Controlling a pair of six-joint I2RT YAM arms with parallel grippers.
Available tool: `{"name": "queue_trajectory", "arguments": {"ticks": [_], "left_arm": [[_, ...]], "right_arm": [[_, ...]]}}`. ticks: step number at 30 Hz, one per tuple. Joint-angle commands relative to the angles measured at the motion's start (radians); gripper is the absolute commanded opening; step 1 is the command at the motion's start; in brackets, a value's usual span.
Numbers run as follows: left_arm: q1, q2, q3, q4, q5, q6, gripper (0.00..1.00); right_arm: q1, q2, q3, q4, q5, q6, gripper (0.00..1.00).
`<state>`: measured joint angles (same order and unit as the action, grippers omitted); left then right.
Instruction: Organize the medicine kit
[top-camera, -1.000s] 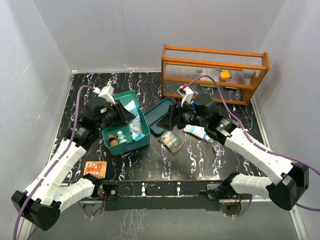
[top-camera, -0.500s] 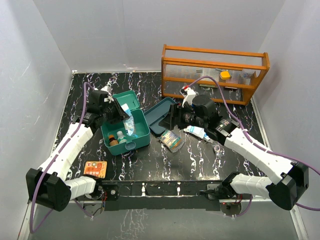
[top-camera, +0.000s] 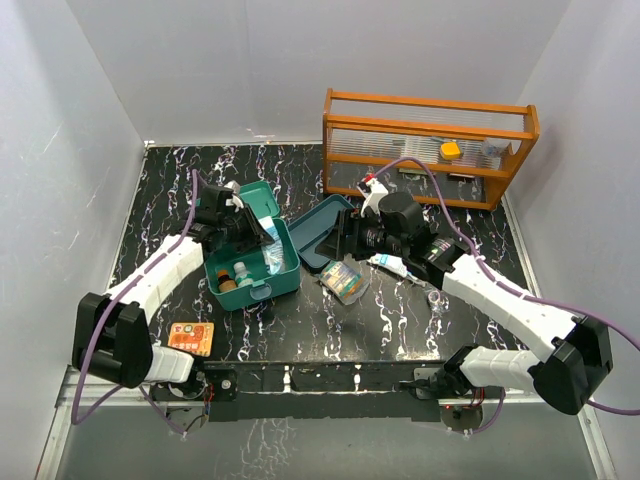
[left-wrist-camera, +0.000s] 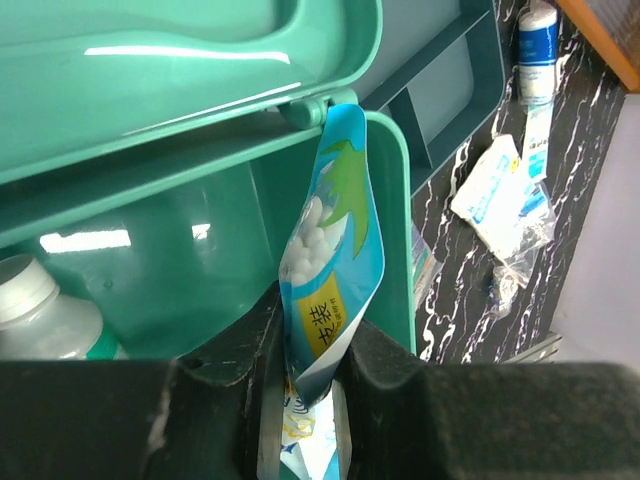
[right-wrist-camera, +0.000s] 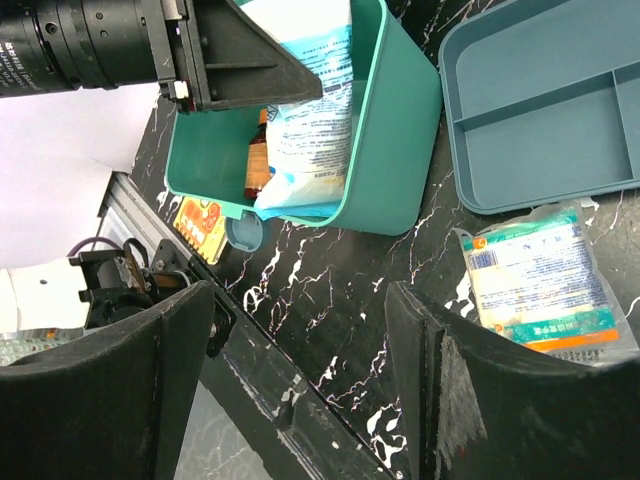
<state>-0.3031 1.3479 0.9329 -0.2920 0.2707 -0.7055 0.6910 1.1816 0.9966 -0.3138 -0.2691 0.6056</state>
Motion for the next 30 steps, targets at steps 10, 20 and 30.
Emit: {"name": "queue_trajectory", "arguments": {"ticks": [10,20,30], "left_arm": [[-0.017,0.063,-0.077,0.161,-0.011,-0.13,0.17],[-0.016,0.138,-0.021,0.157,-0.018,-0.081,0.25],[-0.034,0.136,0.044,-0.027,-0.175,-0.002,0.48]], "right_arm": [[-0.001,-0.001,-0.024,0.141,0.028,0.065,0.67],[-0.001,-0.021,-0.066,0.172,0.008,0.095,0.67],[-0.002,-0.009,-0.049,0.19,0.02,0.117,0.65]]}}
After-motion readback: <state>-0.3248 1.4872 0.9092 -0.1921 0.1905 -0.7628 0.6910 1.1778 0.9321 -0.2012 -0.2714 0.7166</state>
